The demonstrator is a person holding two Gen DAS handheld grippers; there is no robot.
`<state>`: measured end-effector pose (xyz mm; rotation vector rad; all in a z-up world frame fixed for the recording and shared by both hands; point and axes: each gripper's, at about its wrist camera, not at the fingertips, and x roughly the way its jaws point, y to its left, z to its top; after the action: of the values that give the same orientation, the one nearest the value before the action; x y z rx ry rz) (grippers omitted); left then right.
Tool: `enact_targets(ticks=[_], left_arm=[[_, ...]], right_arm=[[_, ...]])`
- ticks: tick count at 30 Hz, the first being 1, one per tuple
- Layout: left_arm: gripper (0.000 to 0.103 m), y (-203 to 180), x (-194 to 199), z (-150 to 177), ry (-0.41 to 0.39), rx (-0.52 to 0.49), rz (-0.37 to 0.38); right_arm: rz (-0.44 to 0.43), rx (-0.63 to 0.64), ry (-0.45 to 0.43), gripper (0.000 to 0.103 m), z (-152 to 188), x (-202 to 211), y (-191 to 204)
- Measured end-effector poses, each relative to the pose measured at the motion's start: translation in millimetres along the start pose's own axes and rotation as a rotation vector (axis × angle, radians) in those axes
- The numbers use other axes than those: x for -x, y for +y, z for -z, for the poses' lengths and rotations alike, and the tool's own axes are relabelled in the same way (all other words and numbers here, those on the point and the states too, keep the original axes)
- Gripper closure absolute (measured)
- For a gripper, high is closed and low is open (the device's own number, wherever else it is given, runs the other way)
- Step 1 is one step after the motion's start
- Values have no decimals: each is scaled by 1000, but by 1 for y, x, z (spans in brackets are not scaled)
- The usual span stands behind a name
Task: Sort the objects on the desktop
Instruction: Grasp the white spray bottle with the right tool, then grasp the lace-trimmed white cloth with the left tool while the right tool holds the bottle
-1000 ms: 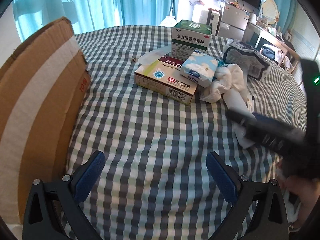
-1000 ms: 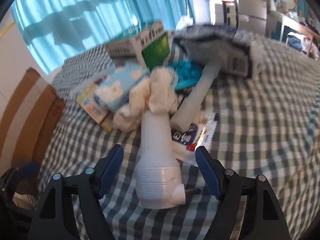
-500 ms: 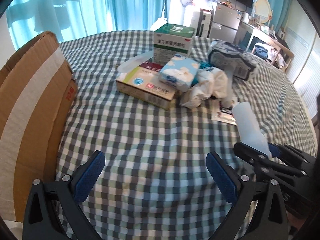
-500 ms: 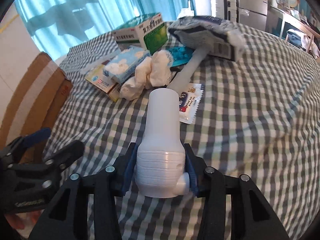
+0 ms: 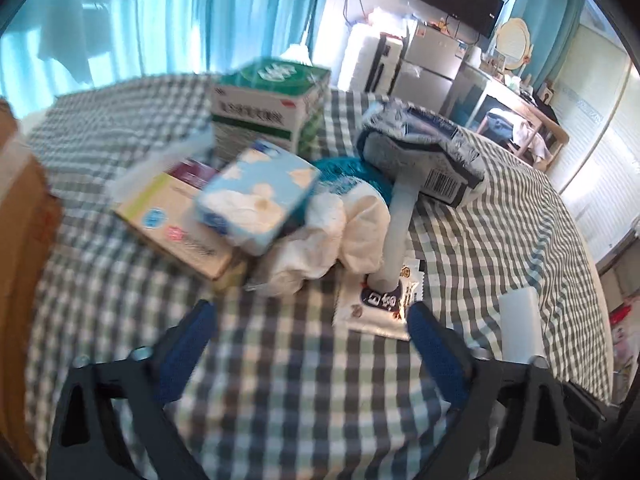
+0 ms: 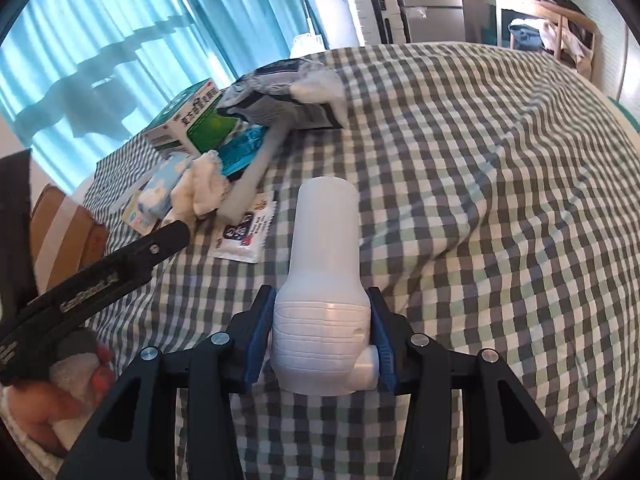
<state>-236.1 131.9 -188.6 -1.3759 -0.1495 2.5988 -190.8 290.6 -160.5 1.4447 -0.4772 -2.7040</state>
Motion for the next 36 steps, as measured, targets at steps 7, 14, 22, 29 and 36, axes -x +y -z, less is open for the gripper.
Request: enact_targets(ticks=[7, 14, 22, 29, 36], left_arm=[[12, 1, -27, -27, -26, 8, -20], [90, 2, -33, -30, 30, -75, -13], [90, 12, 27, -3, 30, -85, 13], [90, 22, 99, 19, -19, -104, 25], [90, 24, 164, 18, -100, -116, 45]], right_arm=[[-12, -43, 18, 58, -7, -13, -17], [-18, -36, 23, 58, -7, -13, -14], [-7, -16, 19, 58, -2, 1, 3], [-59, -6, -39, 58, 9, 51, 29], [-80, 50, -96, 58, 20, 104, 73]])
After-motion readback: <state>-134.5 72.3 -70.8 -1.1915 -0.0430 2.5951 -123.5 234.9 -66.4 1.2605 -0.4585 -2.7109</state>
